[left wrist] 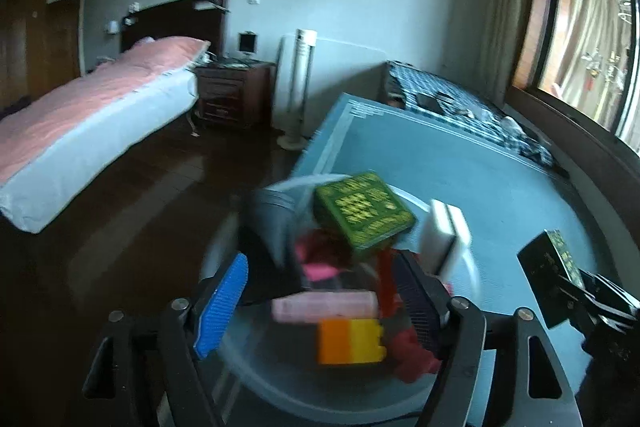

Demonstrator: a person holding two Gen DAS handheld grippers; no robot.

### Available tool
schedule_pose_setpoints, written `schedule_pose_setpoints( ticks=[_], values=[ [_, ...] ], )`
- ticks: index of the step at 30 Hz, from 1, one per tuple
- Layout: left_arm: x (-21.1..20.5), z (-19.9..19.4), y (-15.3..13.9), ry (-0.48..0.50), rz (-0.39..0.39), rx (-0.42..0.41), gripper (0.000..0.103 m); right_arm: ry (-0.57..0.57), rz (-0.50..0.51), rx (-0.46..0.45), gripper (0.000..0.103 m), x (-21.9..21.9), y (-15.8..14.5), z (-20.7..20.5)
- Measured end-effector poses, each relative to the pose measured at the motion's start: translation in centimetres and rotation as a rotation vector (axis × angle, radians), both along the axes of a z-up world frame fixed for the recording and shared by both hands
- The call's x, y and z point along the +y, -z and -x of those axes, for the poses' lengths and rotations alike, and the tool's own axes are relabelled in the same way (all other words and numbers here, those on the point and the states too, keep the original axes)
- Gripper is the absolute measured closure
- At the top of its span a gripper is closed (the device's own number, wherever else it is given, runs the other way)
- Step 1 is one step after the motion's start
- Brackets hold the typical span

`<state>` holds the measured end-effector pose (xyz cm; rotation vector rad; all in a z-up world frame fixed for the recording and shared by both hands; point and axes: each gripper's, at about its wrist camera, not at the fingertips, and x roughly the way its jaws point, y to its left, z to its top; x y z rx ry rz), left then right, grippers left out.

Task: Organize objects
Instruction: 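Release the pink roller into the bowl with the left tool while the right tool lowers the box in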

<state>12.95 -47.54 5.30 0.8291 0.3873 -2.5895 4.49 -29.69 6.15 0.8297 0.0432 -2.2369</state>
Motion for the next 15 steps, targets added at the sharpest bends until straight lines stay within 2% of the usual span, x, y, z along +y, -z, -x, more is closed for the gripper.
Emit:
schedule_pose_setpoints(
  ticks=[8,15],
  values=[
    [-1.4,-2.3,-0.4,-0.081,0.049,0.011,0.020,-0.140,-0.015,-0.003,0.036,-4.2,0.2,-1.9],
    [-2.3,-3.1,-0.3,-0.105,0.045,0.021,0.020,-0.207,-0.045,-0.016,0.036,-7.5,1.2,-2.3]
  ],
)
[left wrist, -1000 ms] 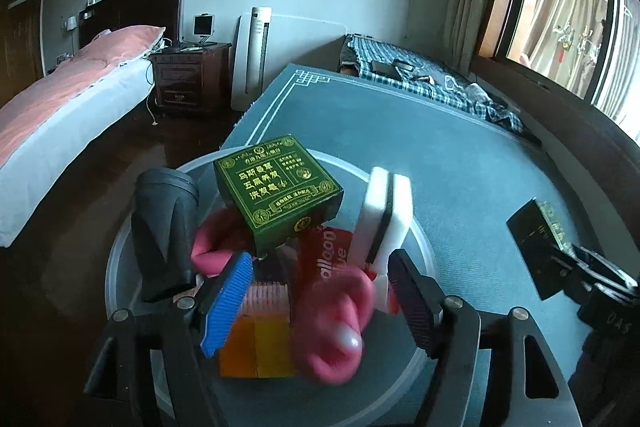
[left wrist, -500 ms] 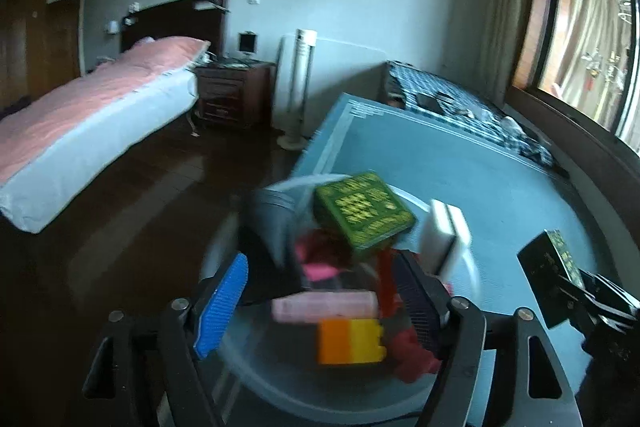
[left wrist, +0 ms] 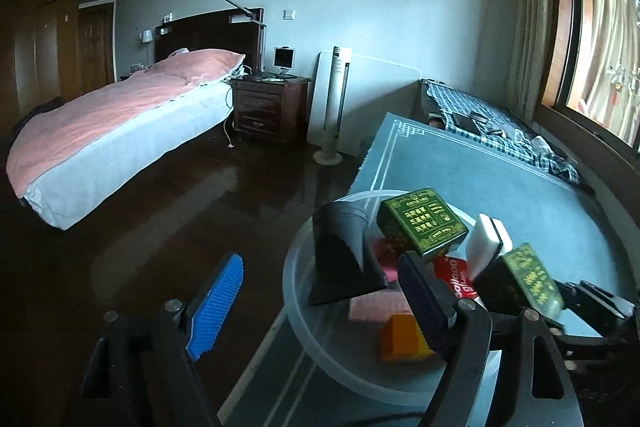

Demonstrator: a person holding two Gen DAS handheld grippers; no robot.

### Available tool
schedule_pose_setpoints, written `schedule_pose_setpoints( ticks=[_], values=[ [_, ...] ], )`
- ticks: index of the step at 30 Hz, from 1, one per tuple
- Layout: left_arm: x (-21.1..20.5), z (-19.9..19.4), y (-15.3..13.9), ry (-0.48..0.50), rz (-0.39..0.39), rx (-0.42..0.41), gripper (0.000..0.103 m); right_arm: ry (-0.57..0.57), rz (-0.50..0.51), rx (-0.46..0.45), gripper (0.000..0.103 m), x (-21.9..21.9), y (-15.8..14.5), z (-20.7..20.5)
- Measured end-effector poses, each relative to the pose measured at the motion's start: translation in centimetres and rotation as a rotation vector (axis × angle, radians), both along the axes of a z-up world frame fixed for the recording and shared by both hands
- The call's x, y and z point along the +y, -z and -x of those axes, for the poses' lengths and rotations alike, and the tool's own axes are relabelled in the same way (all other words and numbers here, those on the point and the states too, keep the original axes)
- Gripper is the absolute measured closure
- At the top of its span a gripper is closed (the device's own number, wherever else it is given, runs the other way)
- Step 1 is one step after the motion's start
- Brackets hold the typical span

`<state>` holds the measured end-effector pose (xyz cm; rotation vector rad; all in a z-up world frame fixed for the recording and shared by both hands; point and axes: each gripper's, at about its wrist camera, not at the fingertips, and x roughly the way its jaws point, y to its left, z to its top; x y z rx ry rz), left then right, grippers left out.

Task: Organize objects
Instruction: 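Release the pink roller into the bowl with the left tool while the right tool lowers the box in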

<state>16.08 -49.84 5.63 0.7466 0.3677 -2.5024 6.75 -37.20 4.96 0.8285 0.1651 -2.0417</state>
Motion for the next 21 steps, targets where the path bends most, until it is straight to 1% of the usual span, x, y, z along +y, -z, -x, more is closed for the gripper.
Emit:
schedule_pose_setpoints(
  ticks=[4,9,17,19,21],
  values=[
    [-0.3,0.1,0.1,-0.012,-0.007,-0.001,0.020,-0.005,-0.018,-0.020,0.036,-1.4,0.8,0.5],
    [-1.2,-0.3,0.6,-0.022,-0.018,-0.005,0.020,-0.004,-0.040,-0.022,0.036,-2.5,1.6,1.1],
    [-1.4,-0.2,0.8,-0.020,-0.026,-0.013,0.019,-0.013,-0.058,-0.015,0.036,-3.0,2.0,1.4],
    [-1.1,-0.2,0.7,-0.017,-0.025,-0.011,0.014,-0.014,-0.054,-0.022,0.035,-3.0,2.0,1.4],
    [-0.9,-0.2,0.7,-0.014,-0.022,-0.010,0.012,-0.020,-0.053,-0.031,0.035,-2.9,2.0,1.6]
  ],
)
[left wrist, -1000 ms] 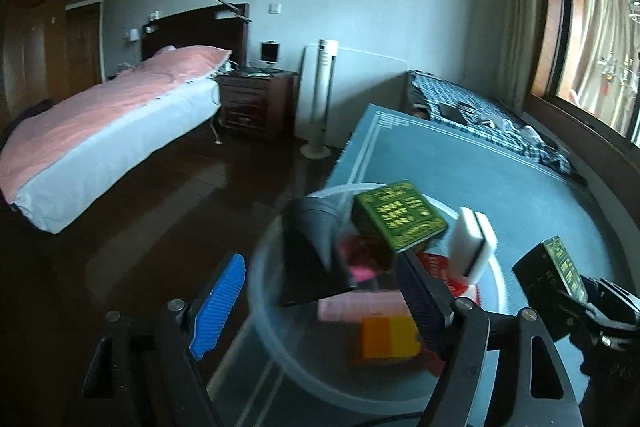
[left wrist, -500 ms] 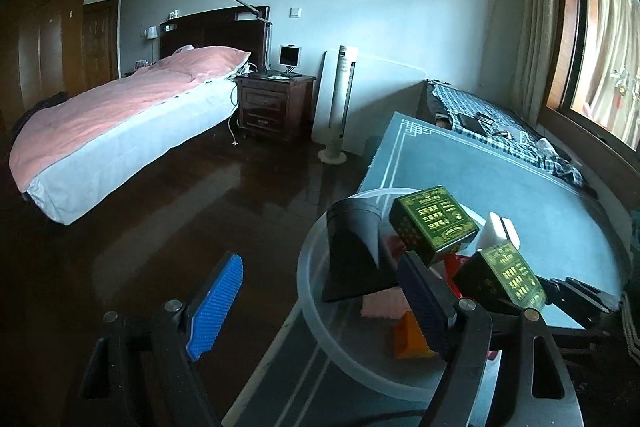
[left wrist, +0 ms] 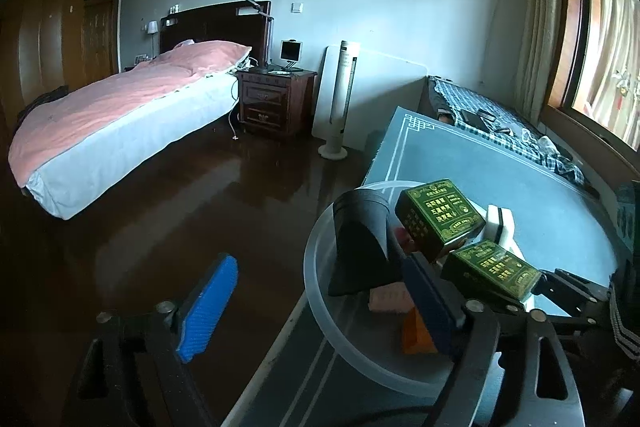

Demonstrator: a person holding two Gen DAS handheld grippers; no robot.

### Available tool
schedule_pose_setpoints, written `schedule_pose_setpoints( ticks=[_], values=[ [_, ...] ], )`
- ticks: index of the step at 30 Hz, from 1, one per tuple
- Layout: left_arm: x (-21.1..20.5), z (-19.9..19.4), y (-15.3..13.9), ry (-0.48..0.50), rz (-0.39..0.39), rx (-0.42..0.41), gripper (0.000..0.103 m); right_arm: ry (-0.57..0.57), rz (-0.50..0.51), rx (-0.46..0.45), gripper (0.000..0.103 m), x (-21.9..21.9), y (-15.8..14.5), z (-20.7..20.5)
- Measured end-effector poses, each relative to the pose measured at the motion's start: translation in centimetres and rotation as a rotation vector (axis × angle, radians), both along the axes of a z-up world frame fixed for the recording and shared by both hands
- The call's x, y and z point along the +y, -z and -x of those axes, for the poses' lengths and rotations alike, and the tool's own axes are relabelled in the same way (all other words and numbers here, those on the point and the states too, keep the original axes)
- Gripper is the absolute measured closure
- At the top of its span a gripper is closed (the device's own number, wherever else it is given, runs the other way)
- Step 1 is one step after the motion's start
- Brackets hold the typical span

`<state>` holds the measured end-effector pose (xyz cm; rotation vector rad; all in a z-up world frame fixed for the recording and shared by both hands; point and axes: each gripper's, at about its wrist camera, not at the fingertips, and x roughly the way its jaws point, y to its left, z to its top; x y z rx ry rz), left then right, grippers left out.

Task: Organize objects
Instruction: 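Release the pink roller into the bowl with the left tool while the right tool lowers the box in, then open the right tool over the bowl and withdraw both tools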

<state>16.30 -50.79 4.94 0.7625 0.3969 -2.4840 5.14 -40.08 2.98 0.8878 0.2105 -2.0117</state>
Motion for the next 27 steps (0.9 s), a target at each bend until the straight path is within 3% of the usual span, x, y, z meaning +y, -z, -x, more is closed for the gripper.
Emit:
schedule_pose_setpoints(
  ticks=[6,20,27],
  values=[
    [0.1,-0.1,-0.1,-0.001,0.001,0.002,0.009,-0.015,0.044,-0.002,0.028,0.9,-0.9,0.0],
    [0.5,-0.2,-0.4,-0.006,0.002,0.003,0.007,0.018,0.078,-0.008,0.028,4.5,-1.5,-0.9],
    [1.7,-0.3,-0.2,0.025,0.023,-0.012,0.001,0.066,0.058,0.017,0.025,7.0,-1.5,-1.7]
  ],
)
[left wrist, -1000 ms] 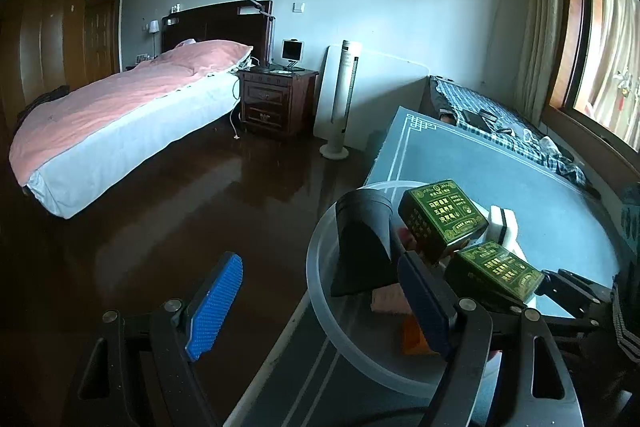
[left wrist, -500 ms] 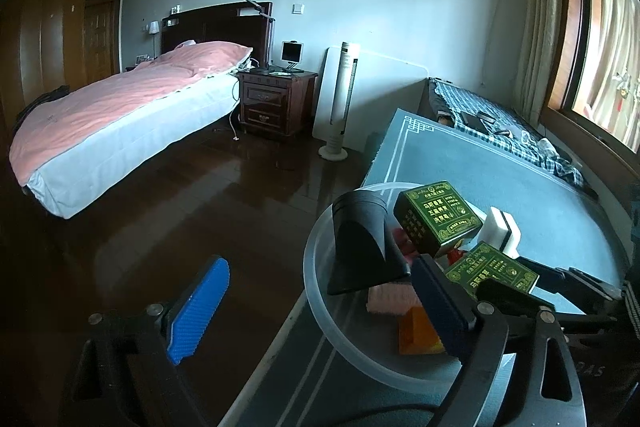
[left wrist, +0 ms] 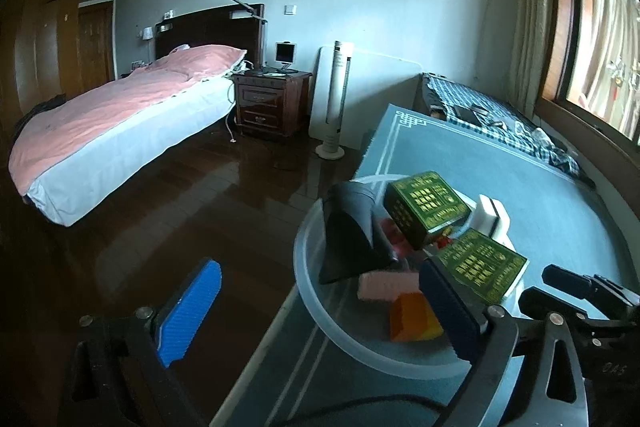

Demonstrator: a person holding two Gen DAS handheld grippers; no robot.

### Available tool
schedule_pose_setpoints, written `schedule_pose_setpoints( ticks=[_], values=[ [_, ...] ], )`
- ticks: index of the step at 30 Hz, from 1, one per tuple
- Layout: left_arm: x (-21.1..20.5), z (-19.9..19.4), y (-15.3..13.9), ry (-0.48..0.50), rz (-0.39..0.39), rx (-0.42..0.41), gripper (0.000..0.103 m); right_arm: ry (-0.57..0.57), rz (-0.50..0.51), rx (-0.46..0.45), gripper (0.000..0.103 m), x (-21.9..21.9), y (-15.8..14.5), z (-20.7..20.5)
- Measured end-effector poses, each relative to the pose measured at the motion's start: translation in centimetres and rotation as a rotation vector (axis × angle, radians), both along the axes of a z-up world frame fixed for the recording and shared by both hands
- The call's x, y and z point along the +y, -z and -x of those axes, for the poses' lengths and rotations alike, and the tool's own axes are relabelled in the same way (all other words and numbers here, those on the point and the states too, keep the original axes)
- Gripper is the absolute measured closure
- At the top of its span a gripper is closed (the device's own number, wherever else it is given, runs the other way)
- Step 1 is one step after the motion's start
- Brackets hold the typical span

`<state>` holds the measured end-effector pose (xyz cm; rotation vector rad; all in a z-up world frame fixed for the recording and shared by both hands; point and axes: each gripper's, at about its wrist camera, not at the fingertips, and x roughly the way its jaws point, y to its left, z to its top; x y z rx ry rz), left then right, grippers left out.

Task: Organize objects
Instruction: 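Open the right tool over the bowl and withdraw both tools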

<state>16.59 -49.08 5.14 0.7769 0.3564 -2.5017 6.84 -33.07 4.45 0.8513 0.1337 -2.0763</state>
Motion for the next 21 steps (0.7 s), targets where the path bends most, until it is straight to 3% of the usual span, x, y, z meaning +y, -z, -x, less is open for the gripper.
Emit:
schedule_pose_setpoints(
  ticks=[8,13,21],
  values=[
    [1.4,-0.6,-1.0,0.017,0.034,0.007,0.000,0.052,-0.004,0.066,0.017,1.9,-0.7,-1.5],
    [1.8,-1.8,-2.6,-0.011,0.104,0.035,0.000,0.072,0.034,0.116,0.011,2.9,-2.0,-2.2],
    [3.2,-3.4,-4.1,-0.013,0.190,0.053,0.000,0.096,0.086,0.094,0.004,3.8,-3.2,-3.0]
  ],
)
